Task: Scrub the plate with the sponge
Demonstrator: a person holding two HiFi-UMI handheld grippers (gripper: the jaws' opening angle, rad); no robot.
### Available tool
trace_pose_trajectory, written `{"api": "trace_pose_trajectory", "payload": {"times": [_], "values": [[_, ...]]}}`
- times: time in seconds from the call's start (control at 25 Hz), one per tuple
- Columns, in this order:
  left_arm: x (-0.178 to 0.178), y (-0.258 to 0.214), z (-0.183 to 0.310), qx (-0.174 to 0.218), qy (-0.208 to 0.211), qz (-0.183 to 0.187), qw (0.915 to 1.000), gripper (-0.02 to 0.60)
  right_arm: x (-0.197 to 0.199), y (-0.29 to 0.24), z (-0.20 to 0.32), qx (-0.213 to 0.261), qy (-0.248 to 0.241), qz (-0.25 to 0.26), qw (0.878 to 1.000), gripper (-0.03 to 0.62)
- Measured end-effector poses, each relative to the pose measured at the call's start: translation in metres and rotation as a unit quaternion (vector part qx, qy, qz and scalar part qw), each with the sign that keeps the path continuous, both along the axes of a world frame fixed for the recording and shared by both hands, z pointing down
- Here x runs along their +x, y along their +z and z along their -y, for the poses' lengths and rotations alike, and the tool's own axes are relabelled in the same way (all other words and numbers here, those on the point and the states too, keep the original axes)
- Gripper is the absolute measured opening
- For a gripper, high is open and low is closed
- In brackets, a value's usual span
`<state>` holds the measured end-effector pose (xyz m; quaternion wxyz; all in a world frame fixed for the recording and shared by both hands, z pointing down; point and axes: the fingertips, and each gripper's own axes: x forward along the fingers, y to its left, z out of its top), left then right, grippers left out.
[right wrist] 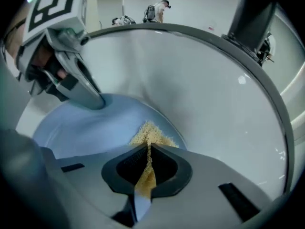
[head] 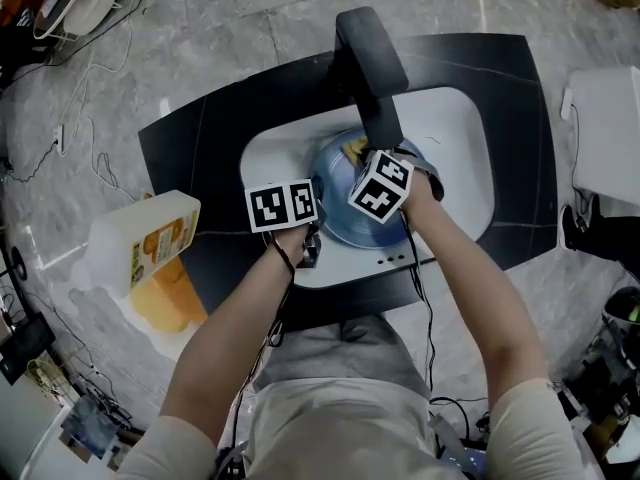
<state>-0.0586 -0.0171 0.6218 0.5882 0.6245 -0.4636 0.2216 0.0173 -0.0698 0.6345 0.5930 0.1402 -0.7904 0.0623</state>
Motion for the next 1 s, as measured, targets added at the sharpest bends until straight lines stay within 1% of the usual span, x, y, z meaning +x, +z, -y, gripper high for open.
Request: {"api": "trace_pose_trajectory", "payload": {"times": [0.08, 0.16, 0.28, 0.32, 0.4, 0.48, 0.56, 0.64, 0.72, 0.76, 0.84, 0.92, 1.0], "values": [[-0.002, -0.002, 0.005, 0.008, 0.000, 0.011, 0.9999, 0.028, 0.020, 0.002, 0.008, 0.008, 0.005, -0.043, 0.999, 0.043], [-0.005, -0.002, 0.008, 0.014, -0.001, 0.021, 0.9997, 0.028, 0.041, 0.002, 0.001, -0.008, -0.007, -0.083, 0.997, 0.043], [-0.011, 0.000, 0.009, 0.014, -0.006, 0.028, 0.9995, 0.029, 0.071, -0.001, -0.023, -0.038, -0.044, -0.132, 0.990, 0.043], [-0.011, 0.000, 0.010, 0.015, -0.006, 0.028, 0.9995, 0.029, 0.079, -0.003, -0.032, -0.043, -0.058, -0.143, 0.987, 0.043], [-0.008, -0.002, 0.014, 0.018, -0.002, 0.029, 0.9994, 0.029, 0.088, -0.010, -0.053, -0.059, -0.083, -0.147, 0.984, 0.043], [-0.007, -0.004, 0.018, 0.021, 0.003, 0.033, 0.9992, 0.029, 0.086, -0.019, -0.079, -0.088, -0.107, -0.134, 0.981, 0.043], [-0.009, -0.004, 0.020, 0.020, 0.007, 0.037, 0.9991, 0.029, 0.073, -0.028, -0.104, -0.123, -0.129, -0.109, 0.978, 0.044], [-0.011, -0.004, 0.018, 0.016, 0.012, 0.038, 0.9991, 0.029, 0.053, -0.037, -0.127, -0.165, -0.140, -0.067, 0.974, 0.044], [-0.009, -0.005, 0.017, 0.014, 0.018, 0.035, 0.9991, 0.029, 0.030, -0.045, -0.141, -0.200, -0.138, -0.019, 0.970, 0.044], [-0.009, -0.005, 0.017, 0.014, 0.020, 0.035, 0.9991, 0.029, 0.019, -0.047, -0.144, -0.208, -0.134, 0.002, 0.969, 0.044], [-0.008, -0.005, 0.015, 0.012, 0.023, 0.033, 0.9991, 0.029, -0.002, -0.048, -0.143, -0.204, -0.128, 0.035, 0.970, 0.044], [-0.007, -0.006, 0.013, 0.012, 0.029, 0.031, 0.9990, 0.029, -0.018, -0.045, -0.136, -0.190, -0.114, 0.059, 0.973, 0.044], [-0.006, -0.007, 0.013, 0.014, 0.031, 0.032, 0.9989, 0.028, -0.028, -0.042, -0.124, -0.188, -0.090, 0.078, 0.975, 0.044]]}}
